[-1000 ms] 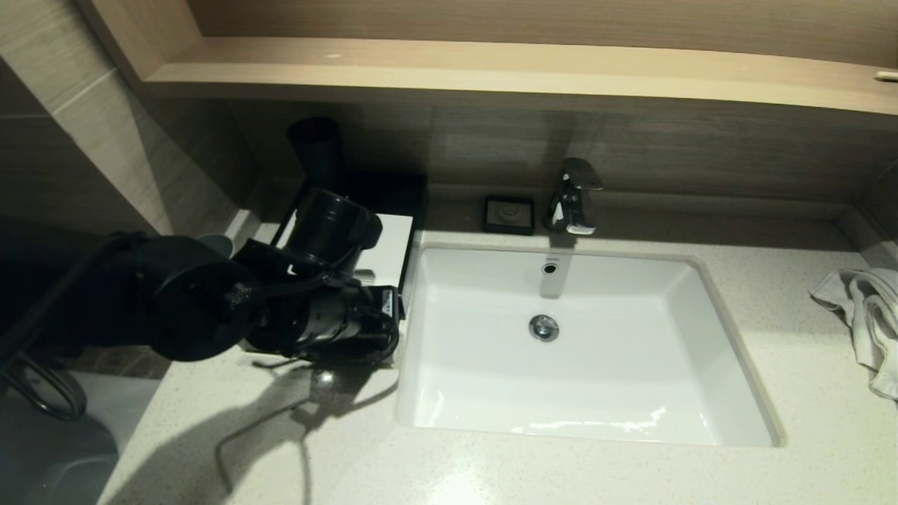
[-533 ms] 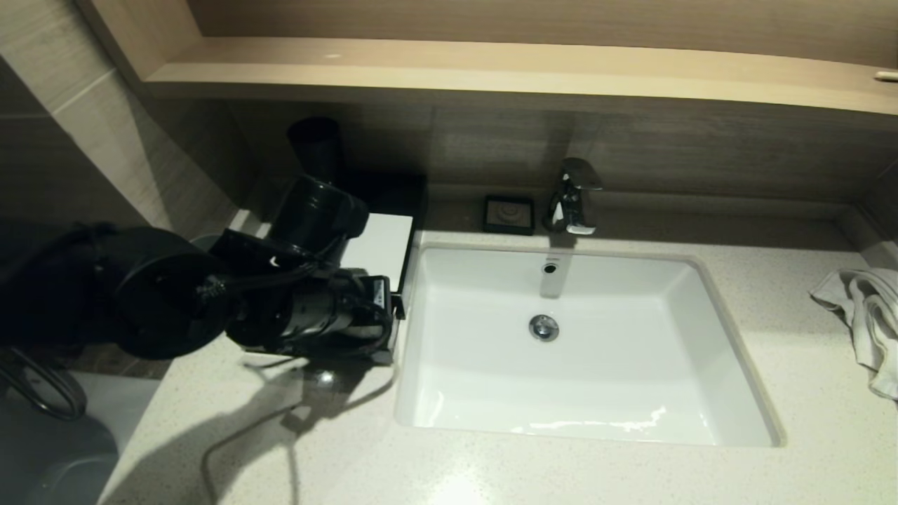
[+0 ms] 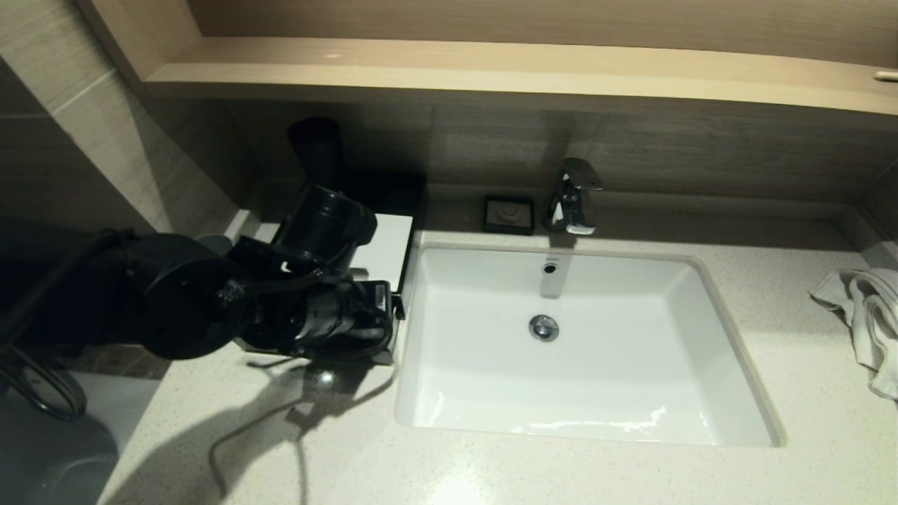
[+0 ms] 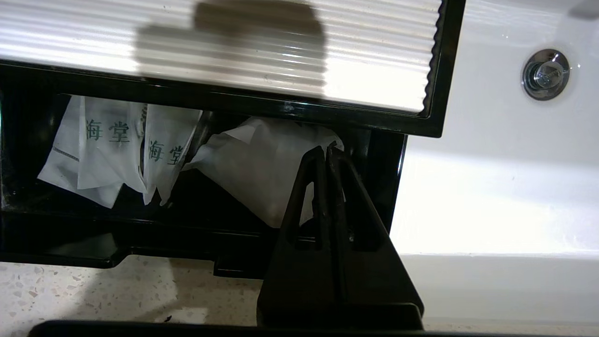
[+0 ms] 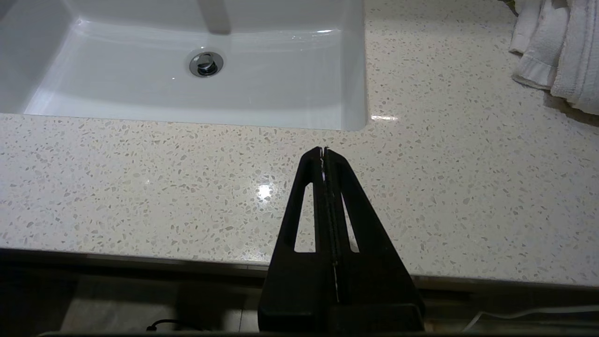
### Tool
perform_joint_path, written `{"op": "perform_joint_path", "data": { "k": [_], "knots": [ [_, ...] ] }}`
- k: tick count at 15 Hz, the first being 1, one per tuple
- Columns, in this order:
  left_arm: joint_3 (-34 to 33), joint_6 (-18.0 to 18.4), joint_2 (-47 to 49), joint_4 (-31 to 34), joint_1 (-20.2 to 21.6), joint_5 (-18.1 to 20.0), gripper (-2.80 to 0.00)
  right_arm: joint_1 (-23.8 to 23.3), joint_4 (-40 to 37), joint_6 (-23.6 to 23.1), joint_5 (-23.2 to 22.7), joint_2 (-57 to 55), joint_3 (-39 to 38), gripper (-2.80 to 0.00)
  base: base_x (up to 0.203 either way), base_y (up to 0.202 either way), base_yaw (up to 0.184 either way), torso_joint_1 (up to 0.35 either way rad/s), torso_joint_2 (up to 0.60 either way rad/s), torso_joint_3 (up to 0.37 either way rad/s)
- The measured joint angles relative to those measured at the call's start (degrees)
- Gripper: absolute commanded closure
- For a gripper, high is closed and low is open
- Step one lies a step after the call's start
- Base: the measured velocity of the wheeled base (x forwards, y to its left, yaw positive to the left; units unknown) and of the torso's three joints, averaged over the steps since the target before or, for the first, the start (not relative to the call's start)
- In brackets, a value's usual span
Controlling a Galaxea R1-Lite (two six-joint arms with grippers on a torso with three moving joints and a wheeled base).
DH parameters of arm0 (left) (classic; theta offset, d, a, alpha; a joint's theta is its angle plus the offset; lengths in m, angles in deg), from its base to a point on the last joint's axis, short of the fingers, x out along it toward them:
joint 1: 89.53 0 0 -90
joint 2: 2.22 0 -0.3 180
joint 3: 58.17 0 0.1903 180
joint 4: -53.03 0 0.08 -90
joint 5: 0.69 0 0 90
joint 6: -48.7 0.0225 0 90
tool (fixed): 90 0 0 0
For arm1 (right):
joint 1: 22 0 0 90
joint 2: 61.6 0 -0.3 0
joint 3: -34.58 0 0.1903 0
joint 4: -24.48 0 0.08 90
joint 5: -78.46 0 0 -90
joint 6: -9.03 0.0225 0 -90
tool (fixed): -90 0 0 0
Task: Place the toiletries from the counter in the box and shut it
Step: Close the drawer
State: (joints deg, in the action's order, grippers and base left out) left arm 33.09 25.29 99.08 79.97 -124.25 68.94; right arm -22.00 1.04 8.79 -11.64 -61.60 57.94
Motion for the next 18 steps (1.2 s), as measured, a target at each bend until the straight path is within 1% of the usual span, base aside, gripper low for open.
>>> {"op": "perform_joint_path", "data": {
  "k": [12,18],
  "knots": [
    [-0.3,-0.6,2.6,-0.1,0.0,0.1,0.0,0.0,0.0,0.0,0.0,0.0,0.0,0.0,0.0,0.0,0.0,0.0,0.0,0.0],
    [0.1,-0.6,0.0,0.0,0.0,0.0,0.0,0.0,0.0,0.0,0.0,0.0,0.0,0.0,0.0,0.0,0.0,0.0,0.0,0.0]
  ]
}}
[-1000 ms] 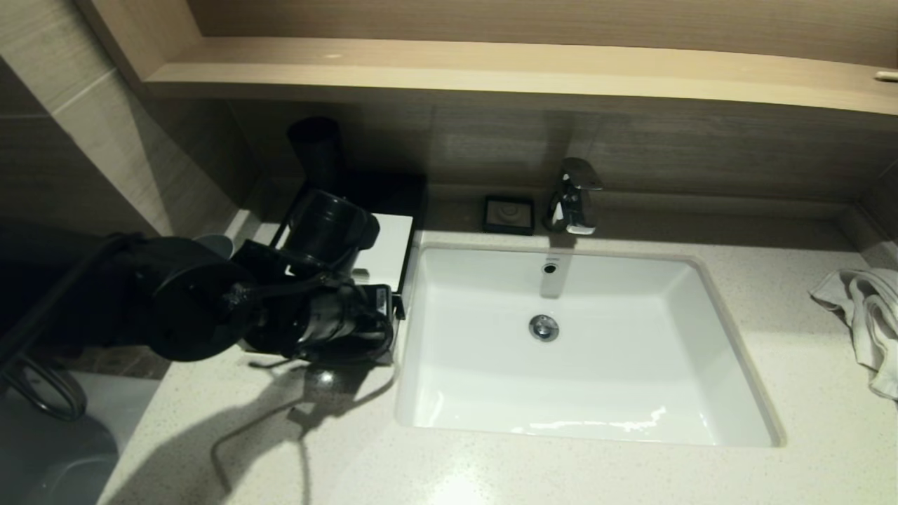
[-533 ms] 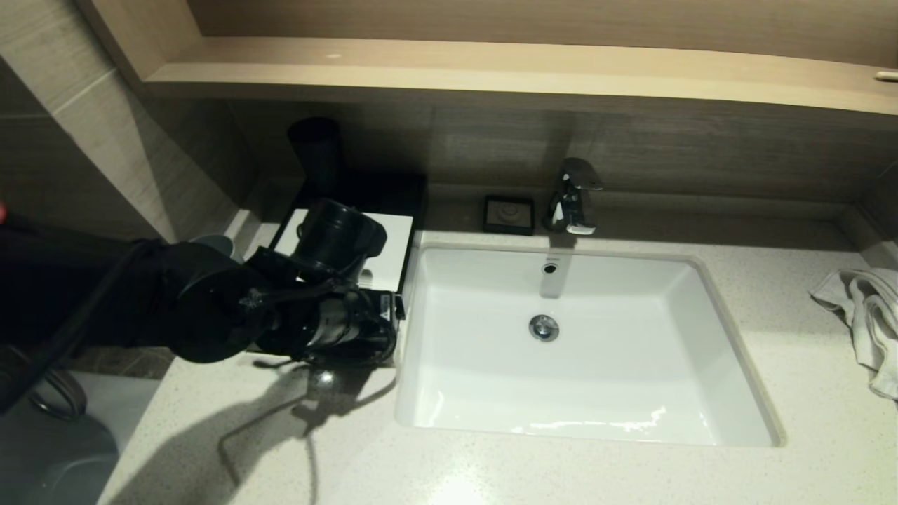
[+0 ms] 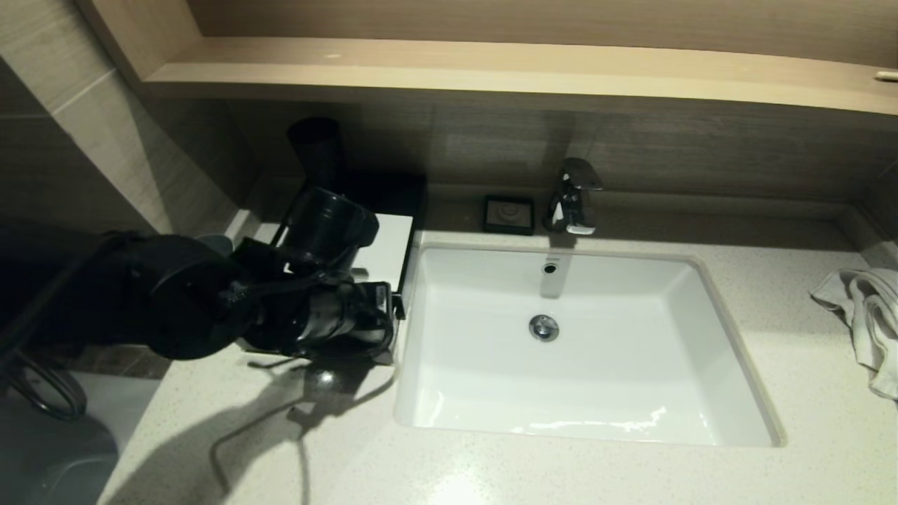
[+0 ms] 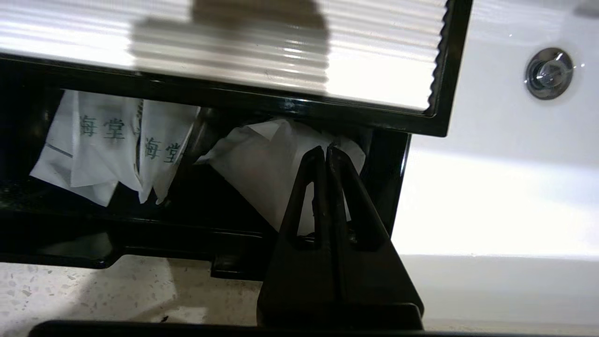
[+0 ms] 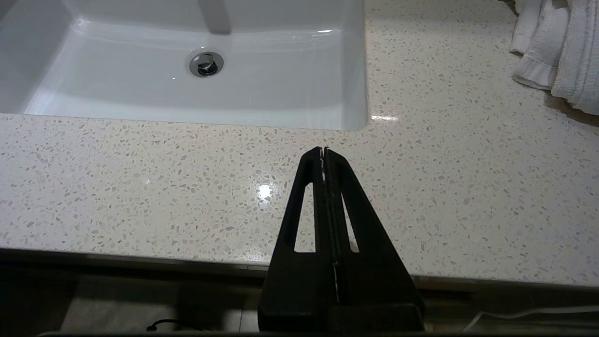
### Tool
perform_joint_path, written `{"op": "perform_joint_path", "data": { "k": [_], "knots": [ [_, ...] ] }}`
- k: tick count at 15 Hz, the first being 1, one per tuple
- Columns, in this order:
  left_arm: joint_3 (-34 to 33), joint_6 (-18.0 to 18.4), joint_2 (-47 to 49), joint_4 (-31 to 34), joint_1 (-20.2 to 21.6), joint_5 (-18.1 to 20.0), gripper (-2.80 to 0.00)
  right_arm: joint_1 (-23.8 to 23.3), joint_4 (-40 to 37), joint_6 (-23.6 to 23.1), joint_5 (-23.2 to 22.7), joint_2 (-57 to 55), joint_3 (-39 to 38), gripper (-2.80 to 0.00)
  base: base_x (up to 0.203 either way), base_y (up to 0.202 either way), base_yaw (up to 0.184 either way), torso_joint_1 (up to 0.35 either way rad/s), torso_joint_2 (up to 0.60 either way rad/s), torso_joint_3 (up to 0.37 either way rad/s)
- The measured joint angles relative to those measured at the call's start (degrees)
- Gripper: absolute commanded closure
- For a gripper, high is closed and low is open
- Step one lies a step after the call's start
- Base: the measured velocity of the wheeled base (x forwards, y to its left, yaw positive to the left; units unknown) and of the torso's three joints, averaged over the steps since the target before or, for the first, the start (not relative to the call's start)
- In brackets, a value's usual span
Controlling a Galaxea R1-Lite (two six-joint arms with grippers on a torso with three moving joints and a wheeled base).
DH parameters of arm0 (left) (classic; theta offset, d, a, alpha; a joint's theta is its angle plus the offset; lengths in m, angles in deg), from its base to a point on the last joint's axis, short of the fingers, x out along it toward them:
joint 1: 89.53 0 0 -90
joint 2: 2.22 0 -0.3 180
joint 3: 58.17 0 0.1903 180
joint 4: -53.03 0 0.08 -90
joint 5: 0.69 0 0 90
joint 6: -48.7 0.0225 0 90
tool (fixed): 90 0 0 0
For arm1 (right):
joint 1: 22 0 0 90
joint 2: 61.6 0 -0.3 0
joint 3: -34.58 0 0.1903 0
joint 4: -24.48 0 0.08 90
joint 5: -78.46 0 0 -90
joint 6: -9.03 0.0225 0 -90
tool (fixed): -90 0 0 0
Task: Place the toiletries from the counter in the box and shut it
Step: Close the drawer
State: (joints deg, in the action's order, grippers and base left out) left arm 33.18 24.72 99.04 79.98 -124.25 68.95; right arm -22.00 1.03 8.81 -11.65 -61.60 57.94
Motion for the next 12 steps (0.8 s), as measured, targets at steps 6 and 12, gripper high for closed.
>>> {"op": "perform_joint_path", "data": {
  "k": [6,12],
  "knots": [
    [0.0,0.0,-2.1,0.5,0.2,-0.2,0.0,0.0,0.0,0.0,0.0,0.0,0.0,0.0,0.0,0.0,0.0,0.0,0.0,0.0],
    [-0.3,0.1,-1.0,0.6,1.1,-0.3,0.0,0.0,0.0,0.0,0.0,0.0,0.0,0.0,0.0,0.0,0.0,0.0,0.0,0.0]
  ]
}}
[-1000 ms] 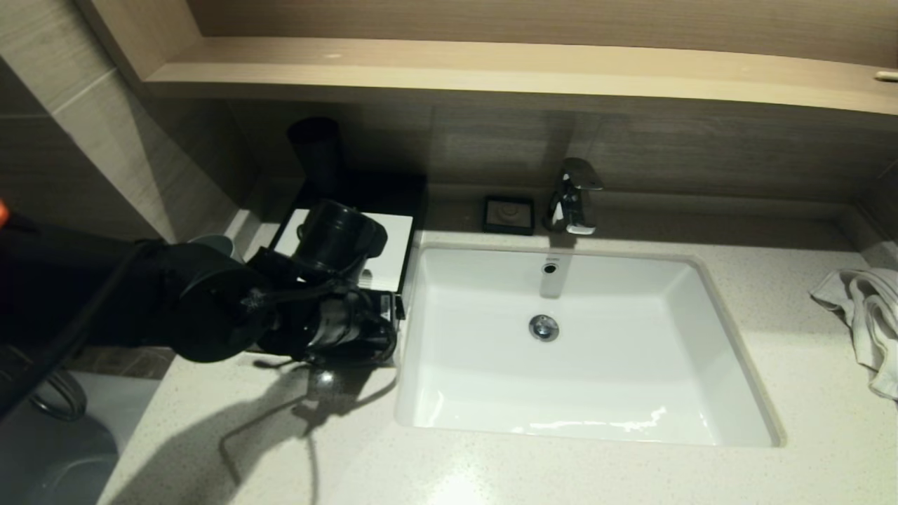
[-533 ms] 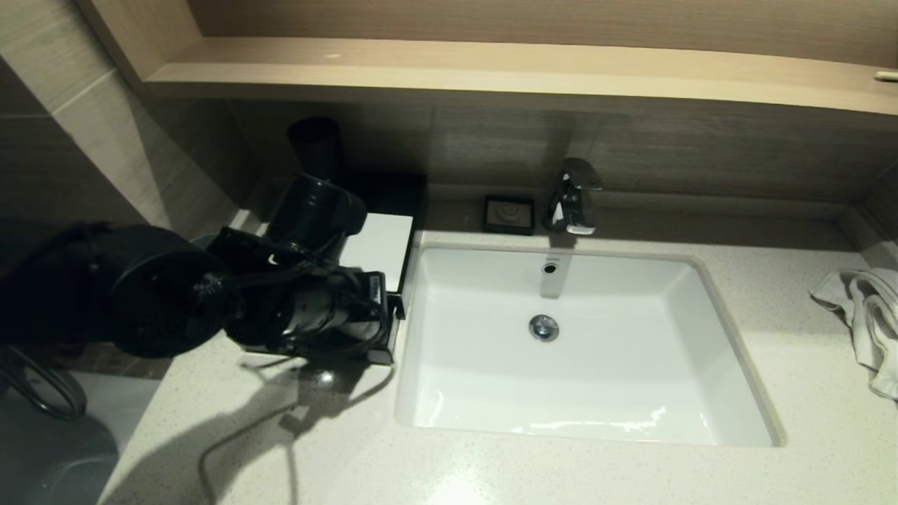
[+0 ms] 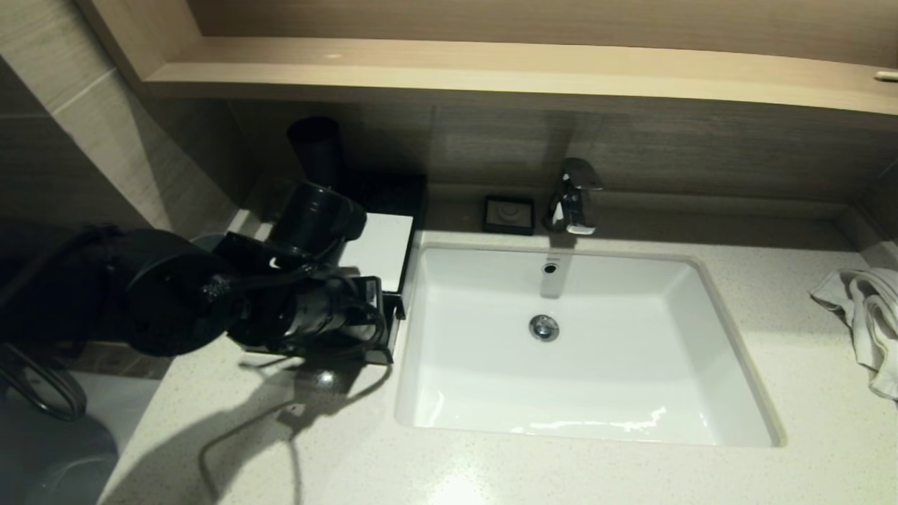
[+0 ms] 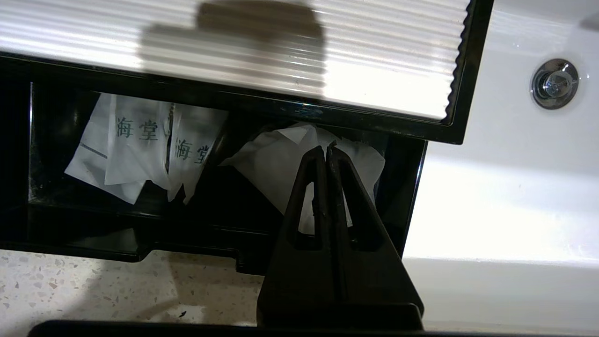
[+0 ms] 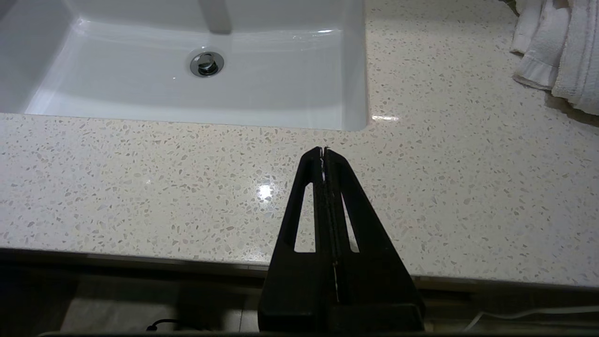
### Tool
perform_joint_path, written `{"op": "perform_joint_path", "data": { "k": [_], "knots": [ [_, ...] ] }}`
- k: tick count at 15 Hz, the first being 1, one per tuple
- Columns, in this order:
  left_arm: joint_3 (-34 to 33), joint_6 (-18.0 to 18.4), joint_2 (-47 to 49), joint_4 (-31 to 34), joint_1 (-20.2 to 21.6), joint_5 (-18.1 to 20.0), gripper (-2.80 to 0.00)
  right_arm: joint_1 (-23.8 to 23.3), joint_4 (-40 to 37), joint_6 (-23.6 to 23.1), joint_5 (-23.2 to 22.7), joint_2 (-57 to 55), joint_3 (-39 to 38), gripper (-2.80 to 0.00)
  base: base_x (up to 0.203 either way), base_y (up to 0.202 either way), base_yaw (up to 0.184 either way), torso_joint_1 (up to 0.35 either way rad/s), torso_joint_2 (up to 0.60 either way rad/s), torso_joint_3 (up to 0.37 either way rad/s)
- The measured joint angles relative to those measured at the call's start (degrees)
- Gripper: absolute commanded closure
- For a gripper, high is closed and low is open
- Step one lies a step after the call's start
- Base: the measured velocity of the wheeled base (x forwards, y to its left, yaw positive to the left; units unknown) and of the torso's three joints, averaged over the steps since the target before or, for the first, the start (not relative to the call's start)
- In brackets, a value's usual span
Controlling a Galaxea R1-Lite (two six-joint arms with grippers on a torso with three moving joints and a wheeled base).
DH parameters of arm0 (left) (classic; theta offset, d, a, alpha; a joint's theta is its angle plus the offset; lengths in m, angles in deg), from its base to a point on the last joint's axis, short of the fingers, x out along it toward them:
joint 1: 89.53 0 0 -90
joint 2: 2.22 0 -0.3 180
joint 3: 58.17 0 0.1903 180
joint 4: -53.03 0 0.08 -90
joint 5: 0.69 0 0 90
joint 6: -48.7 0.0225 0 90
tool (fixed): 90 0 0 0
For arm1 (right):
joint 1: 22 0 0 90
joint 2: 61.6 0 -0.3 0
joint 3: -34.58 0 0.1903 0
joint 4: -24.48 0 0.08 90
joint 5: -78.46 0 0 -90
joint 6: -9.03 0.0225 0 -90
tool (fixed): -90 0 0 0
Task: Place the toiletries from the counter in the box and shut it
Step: Close the drawer
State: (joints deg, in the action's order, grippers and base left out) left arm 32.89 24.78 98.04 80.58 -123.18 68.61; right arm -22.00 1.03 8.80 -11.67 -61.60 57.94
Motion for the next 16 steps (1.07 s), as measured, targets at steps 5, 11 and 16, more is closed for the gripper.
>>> {"op": "perform_joint_path", "data": {
  "k": [5,11,16],
  "knots": [
    [0.1,0.2,0.7,0.0,0.1,-2.3,0.0,0.0,0.0,0.0,0.0,0.0,0.0,0.0,0.0,0.0,0.0,0.0,0.0,0.0],
    [0.4,0.3,0.8,-0.1,0.2,-2.4,0.0,0.0,0.0,0.0,0.0,0.0,0.0,0.0,0.0,0.0,0.0,0.0,0.0,0.0],
    [0.2,0.3,0.6,0.3,0.2,-2.7,0.0,0.0,0.0,0.0,0.0,0.0,0.0,0.0,0.0,0.0,0.0,0.0,0.0,0.0]
  ]
}}
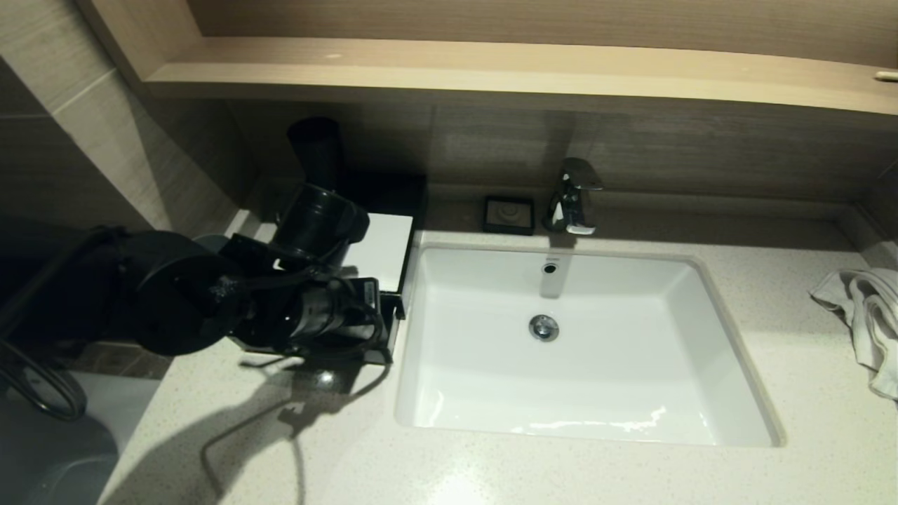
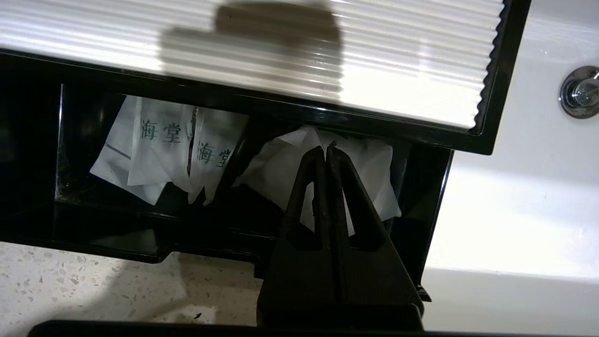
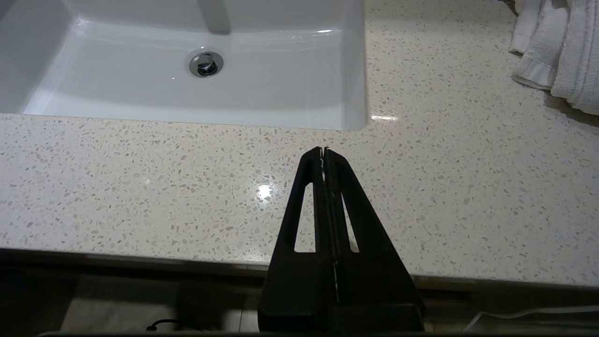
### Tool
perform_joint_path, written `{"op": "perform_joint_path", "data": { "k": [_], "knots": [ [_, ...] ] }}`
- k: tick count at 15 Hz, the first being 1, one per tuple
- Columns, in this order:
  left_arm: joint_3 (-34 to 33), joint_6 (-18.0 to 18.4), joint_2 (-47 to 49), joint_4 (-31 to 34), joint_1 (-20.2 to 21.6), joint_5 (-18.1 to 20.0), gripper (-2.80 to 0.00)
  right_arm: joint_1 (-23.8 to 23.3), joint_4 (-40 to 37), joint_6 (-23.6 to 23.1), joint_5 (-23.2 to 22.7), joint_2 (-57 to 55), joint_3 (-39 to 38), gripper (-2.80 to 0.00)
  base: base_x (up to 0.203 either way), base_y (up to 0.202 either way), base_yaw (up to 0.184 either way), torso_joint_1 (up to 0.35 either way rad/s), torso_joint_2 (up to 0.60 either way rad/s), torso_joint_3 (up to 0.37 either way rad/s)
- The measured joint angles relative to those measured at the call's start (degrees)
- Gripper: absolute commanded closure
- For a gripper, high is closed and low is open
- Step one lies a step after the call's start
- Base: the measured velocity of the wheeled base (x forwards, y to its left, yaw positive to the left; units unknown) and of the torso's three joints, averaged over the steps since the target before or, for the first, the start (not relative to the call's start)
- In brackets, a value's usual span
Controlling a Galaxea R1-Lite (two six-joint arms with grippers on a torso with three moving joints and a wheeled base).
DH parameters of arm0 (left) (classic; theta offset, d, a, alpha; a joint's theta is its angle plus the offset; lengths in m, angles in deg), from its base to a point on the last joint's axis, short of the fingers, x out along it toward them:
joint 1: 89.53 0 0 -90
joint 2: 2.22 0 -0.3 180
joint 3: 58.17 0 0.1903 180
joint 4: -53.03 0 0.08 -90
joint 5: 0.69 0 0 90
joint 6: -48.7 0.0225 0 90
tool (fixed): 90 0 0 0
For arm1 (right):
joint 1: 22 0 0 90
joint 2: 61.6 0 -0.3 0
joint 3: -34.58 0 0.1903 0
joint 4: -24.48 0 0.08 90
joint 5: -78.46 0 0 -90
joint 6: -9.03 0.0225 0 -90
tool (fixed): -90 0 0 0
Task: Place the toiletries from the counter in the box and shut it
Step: Close the drawer
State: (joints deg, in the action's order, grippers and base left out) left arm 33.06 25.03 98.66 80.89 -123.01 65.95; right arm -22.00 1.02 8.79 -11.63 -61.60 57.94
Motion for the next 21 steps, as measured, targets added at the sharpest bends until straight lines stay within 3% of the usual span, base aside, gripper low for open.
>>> {"op": "perform_joint_path", "data": {
  "k": [21],
  "knots": [
    [-1.2,-0.2,-0.6,1.5,0.7,-0.9,0.0,0.0,0.0,0.0,0.0,0.0,0.0,0.0,0.0,0.0,0.0,0.0,0.0,0.0]
  ]
}}
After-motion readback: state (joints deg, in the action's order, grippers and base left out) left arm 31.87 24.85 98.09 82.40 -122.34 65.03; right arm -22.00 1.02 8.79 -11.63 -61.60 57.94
